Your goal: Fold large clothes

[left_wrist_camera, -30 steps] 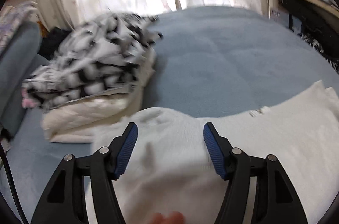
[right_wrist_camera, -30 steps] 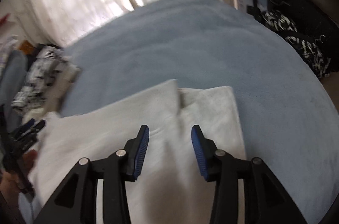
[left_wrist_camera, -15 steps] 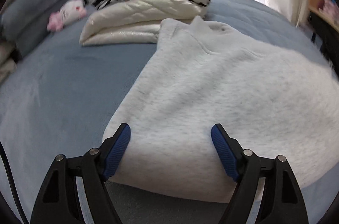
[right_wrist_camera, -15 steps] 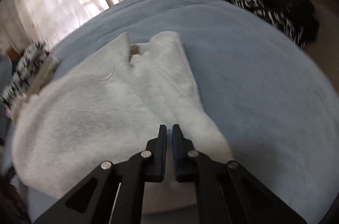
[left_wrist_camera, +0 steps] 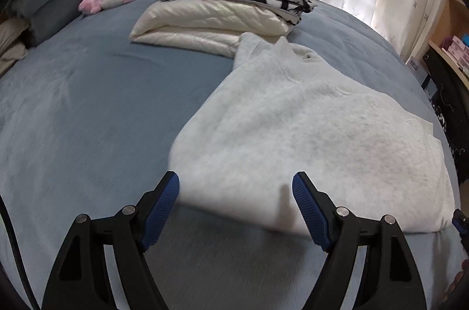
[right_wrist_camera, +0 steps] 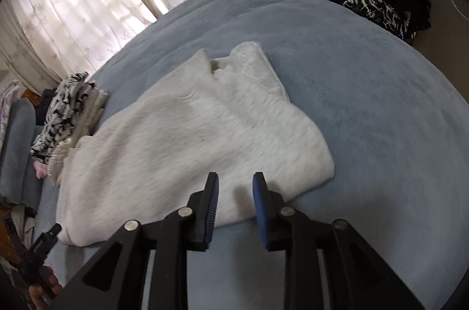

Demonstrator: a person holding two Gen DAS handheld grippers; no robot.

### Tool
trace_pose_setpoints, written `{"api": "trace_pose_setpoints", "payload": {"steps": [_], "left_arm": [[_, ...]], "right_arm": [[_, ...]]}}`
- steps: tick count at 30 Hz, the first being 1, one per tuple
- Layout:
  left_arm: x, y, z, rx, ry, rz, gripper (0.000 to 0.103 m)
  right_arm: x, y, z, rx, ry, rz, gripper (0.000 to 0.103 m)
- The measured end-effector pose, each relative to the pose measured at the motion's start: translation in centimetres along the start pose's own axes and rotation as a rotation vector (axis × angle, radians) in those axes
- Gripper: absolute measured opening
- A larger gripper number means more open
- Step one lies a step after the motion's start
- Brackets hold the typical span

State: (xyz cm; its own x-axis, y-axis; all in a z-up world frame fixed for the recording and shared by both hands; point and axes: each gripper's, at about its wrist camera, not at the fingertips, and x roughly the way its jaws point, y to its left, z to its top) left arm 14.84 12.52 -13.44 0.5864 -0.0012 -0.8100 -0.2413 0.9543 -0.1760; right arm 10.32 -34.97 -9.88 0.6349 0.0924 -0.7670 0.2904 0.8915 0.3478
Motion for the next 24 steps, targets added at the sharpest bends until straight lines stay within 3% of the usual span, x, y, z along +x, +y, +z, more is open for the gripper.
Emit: {"api": "trace_pose_setpoints", "payload": {"steps": [14,24], "left_arm": [[-5.5,2.9,-3.1,-0.099,0.026,-0.164,0.079],[-3.4,4.7,-5.8,-0.268,0.124,-0.358,0.082]], "right_arm": [[-4.4,5.3,-4.8,-0.042,-0.002,0.136,0.024],[-4.7,9.3,-7.1,-0.124,0.030,0.212,0.024]]}}
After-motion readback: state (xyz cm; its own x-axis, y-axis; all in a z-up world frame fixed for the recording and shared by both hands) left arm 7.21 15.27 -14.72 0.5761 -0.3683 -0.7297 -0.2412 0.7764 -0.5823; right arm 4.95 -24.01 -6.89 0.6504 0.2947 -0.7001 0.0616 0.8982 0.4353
